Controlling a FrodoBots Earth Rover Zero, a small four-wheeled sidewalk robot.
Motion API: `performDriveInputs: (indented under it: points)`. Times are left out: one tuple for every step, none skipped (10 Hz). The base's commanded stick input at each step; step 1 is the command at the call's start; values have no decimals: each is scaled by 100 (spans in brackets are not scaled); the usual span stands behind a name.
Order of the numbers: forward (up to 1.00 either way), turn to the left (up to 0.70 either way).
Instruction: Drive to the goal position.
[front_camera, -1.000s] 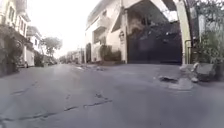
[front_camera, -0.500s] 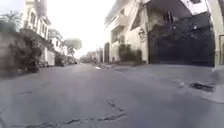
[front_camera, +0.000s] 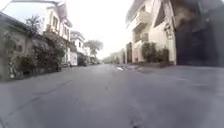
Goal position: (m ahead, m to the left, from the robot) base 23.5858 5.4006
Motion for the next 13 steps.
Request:
performDriveInputs:
  points:
    - [100, 2]
    - [100, 2]
    - [100, 2]
    - [100, 2]
    - [100, -13]
    - [100, -38]
    - [100, -33]
    - [100, -3]
    - [100, -30]
    - [100, -20]
    - [100, 2]
    - [100, 2]
    - [100, 2]
